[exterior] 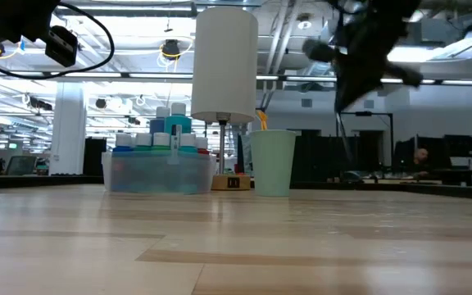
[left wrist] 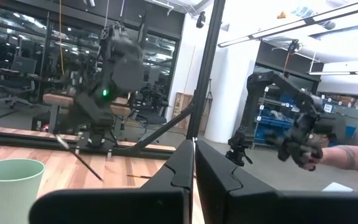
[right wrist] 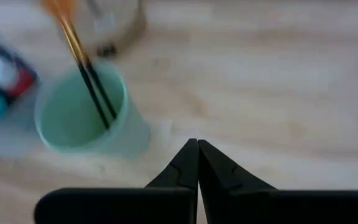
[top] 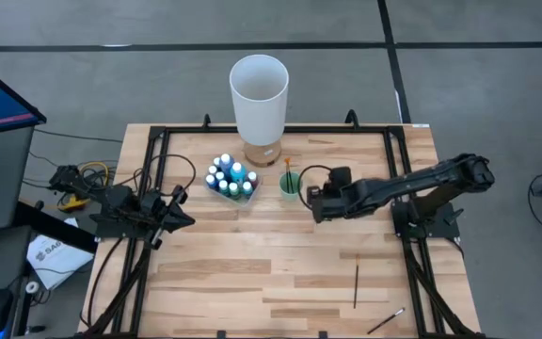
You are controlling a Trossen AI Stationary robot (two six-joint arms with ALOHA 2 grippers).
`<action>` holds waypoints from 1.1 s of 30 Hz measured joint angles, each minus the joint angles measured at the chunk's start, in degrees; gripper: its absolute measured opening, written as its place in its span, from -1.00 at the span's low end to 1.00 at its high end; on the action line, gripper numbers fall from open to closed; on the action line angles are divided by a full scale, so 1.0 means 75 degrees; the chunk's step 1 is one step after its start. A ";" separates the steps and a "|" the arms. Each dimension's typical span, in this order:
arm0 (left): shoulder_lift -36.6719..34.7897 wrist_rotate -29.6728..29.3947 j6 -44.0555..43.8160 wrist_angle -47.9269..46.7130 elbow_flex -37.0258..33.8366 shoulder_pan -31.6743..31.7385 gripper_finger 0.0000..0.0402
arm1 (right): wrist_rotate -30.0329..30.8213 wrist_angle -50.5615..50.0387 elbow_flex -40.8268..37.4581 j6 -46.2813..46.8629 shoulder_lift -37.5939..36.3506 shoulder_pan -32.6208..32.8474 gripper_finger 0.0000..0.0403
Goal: Pick & Place Paint Supplies
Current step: Put the top silver paint brush into the green cup
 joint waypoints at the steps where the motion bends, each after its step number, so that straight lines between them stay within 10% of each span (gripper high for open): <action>1: 0.0000 0.0000 0.0000 0.0000 0.0000 0.0001 -0.99 | 0.0372 -0.0333 0.0237 -0.0006 -0.0001 0.0023 -1.00; 12: 0.0000 0.0006 -0.0002 0.0000 0.0000 0.0001 -0.99 | 0.3792 0.1056 0.1531 -0.3169 -0.0012 0.0015 -1.00; 33: 0.0000 0.0020 -0.0002 0.0006 0.0000 0.0000 -0.99 | 0.3978 0.3279 0.1469 -0.4598 0.2004 -0.0762 -1.00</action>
